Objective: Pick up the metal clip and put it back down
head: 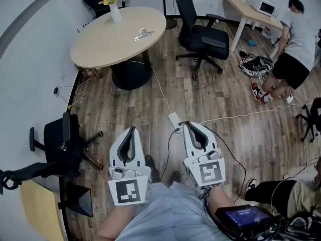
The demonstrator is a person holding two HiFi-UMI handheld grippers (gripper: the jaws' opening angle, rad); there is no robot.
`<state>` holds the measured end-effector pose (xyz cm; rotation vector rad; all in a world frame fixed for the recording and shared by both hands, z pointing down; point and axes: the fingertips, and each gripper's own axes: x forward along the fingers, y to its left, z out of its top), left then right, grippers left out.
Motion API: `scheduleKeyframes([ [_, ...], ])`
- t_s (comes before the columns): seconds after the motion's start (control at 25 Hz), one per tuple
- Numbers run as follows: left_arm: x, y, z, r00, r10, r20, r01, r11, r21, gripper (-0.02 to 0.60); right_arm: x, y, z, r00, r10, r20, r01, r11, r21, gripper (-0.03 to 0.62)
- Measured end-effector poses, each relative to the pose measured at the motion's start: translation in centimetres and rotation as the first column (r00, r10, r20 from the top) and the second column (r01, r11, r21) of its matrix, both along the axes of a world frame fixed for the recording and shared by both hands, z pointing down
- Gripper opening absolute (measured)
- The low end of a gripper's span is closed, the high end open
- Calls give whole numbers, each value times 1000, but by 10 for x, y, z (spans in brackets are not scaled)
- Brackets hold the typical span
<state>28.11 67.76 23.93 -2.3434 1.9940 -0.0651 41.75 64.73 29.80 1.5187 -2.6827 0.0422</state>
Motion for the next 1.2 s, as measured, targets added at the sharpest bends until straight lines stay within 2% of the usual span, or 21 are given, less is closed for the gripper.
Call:
scheduleKeyframes([
  [0.24, -1, -4, 1, 1000, -5, 0, 5, 1000, -18, 18, 0, -4, -3, 1000, 9, 19, -10, 1000, 19, 48],
  [0.52, 3, -5, 5, 1000, -2, -13, 2, 1000, -26, 18, 8, -5, 3, 998, 8, 54, -7, 1000, -11, 50],
  [0.76, -21, -20, 17, 999, -38, -14, 37, 997, -68, 18, -2, -30, 19, 998, 38, 51, -35, 998, -57, 51],
  [1.0, -68, -90, 40, 998, -50, -25, 47, 993, -107, 18, -46, -99, 59, 999, 28, 30, -24, 991, -130, 51],
  [1.2, -112, -167, 49, 998, -64, -23, 60, 988, -141, 18, -91, -177, 60, 1000, -5, 11, 6, 990, -142, 51],
])
